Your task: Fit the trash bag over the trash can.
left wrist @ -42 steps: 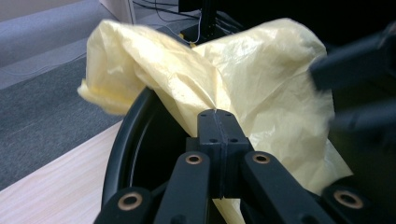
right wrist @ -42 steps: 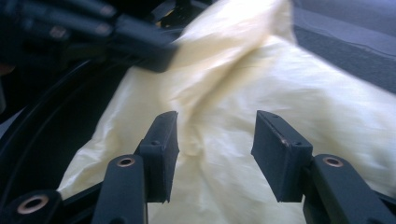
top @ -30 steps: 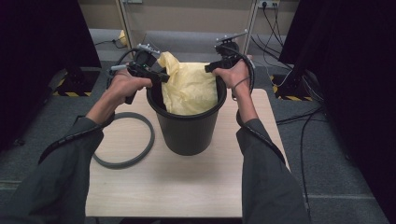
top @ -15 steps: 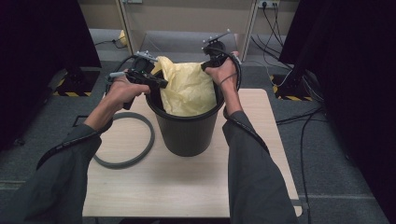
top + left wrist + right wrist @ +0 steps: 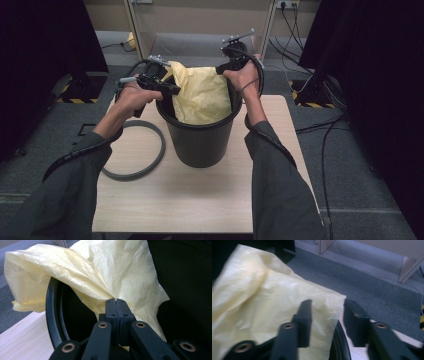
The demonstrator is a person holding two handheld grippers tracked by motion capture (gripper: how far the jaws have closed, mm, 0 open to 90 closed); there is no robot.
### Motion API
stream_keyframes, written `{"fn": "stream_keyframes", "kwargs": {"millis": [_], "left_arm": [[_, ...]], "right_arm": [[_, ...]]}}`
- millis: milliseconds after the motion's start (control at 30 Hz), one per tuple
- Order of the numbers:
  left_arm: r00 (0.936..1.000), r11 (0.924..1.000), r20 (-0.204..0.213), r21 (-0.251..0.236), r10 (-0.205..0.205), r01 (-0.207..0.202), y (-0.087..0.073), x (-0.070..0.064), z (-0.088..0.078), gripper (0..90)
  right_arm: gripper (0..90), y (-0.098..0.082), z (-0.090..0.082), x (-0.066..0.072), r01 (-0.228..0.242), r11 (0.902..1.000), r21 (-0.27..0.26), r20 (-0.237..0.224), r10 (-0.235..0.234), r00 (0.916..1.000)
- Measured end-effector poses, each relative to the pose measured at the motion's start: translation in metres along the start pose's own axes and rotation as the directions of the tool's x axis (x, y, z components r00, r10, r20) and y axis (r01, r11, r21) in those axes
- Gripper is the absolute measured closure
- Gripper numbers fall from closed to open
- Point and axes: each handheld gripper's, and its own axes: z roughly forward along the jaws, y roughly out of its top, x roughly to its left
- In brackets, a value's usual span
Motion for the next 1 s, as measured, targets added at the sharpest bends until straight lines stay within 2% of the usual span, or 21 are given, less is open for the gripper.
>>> {"fn": "stream_keyframes", "kwargs": {"millis": [67, 100, 133, 167, 267, 300, 333, 400, 433, 467, 533, 633, 733, 767, 833, 900, 967, 1000], "left_arm": [[1.0000, 0.9999, 0.003, 0.006, 0.008, -0.008, 0.001, 0.000, 0.001, 88.8], [1.0000, 0.9999, 0.005, 0.008, 0.008, -0.008, 0.001, 0.000, 0.001, 88.7], [1.0000, 0.9999, 0.005, 0.009, 0.007, -0.007, 0.001, 0.001, 0.001, 88.7], [1.0000, 0.9999, 0.003, 0.010, 0.007, -0.007, 0.001, 0.001, 0.001, 88.7], [1.0000, 0.9999, 0.007, 0.010, 0.004, -0.004, -0.001, 0.004, 0.002, 88.3], [1.0000, 1.0000, 0.007, 0.009, 0.000, -0.001, -0.001, 0.005, 0.003, 88.2], [1.0000, 0.9999, 0.006, 0.010, -0.002, 0.001, -0.002, 0.006, 0.003, 88.0], [1.0000, 1.0000, 0.003, 0.006, -0.008, 0.008, -0.004, 0.008, 0.004, 87.5], [0.9999, 0.9999, 0.002, 0.003, -0.012, 0.012, -0.005, 0.009, 0.004, 87.3], [0.9999, 0.9999, -0.001, 0.001, -0.015, 0.015, -0.005, 0.009, 0.004, 87.0], [0.9998, 0.9998, -0.002, -0.006, -0.021, 0.021, -0.006, 0.011, 0.003, 86.9], [0.9995, 0.9994, -0.001, -0.016, -0.030, 0.030, -0.008, 0.012, 0.000, 85.7], [0.9993, 0.9988, 0.005, -0.032, -0.038, 0.039, -0.009, 0.014, -0.005, 81.5], [0.9988, 0.9979, 0.010, -0.043, -0.047, 0.048, -0.009, 0.015, -0.008, 78.9], [0.9979, 0.9958, 0.005, -0.065, -0.065, 0.065, -0.008, 0.019, -0.014, 75.5], [0.9949, 0.9901, 0.002, -0.097, -0.101, 0.101, -0.006, 0.025, -0.020, 67.4], [0.9921, 0.9849, -0.011, -0.123, -0.125, 0.122, -0.002, 0.030, -0.023, 61.0], [0.9912, 0.9837, -0.029, -0.130, -0.129, 0.124, 0.000, 0.031, -0.023, 56.7]], "right_arm": [[47.9, -0.002, 0.012, -0.002, -0.035, 0.9994, 0.002, -0.009, 0.035, 0.9994], [47.1, -0.002, 0.018, -0.003, -0.046, 0.9989, 0.010, -0.006, 0.046, 0.9989], [47.3, -0.001, 0.022, -0.003, -0.023, 0.9989, 0.040, 0.017, 0.023, 0.9996], [49.5, 0.000, 0.025, -0.004, -0.007, 0.9986, 0.052, 0.033, 0.005, 0.9995], [67.7, 0.003, 0.028, -0.005, 0.020, 0.9986, 0.049, 0.007, -0.020, 0.9998], [70.1, 0.003, 0.028, -0.005, 0.042, 0.9980, 0.046, 0.002, -0.042, 0.9991], [75.2, 0.004, 0.029, -0.004, 0.071, 0.9964, 0.046, -0.007, -0.071, 0.9975], [79.0, 0.006, 0.028, 0.000, 0.127, 0.9912, 0.038, 0.006, -0.127, 0.9918], [86.3, 0.007, 0.027, 0.002, 0.150, 0.9882, 0.030, 0.017, -0.151, 0.9884], [90.0, 0.009, 0.024, 0.003, 0.159, 0.9872, 0.008, 0.012, -0.159, 0.9872], [90.0, 0.012, 0.017, 0.007, 0.179, 0.9838, -0.008, 0.022, -0.179, 0.9836], [90.0, 0.013, 0.006, 0.010, 0.186, 0.9821, -0.025, -0.024, -0.187, 0.9820], [90.0, 0.006, -0.009, 0.017, 0.224, 0.9728, -0.057, -0.071, -0.228, 0.9710], [90.0, 0.001, -0.014, 0.020, 0.250, 0.9662, -0.064, -0.089, -0.255, 0.9628], [90.0, -0.011, -0.021, 0.024, 0.287, 0.9561, -0.059, -0.109, -0.292, 0.9501], [90.0, -0.025, -0.025, 0.026, 0.308, 0.9502, -0.050, -0.130, -0.312, 0.9413], [90.0, -0.036, -0.026, 0.025, 0.320, 0.9463, -0.044, -0.136, -0.323, 0.9365], [90.0, -0.040, -0.024, 0.023, 0.317, 0.9480, -0.034, -0.144, -0.318, 0.9371]]}}
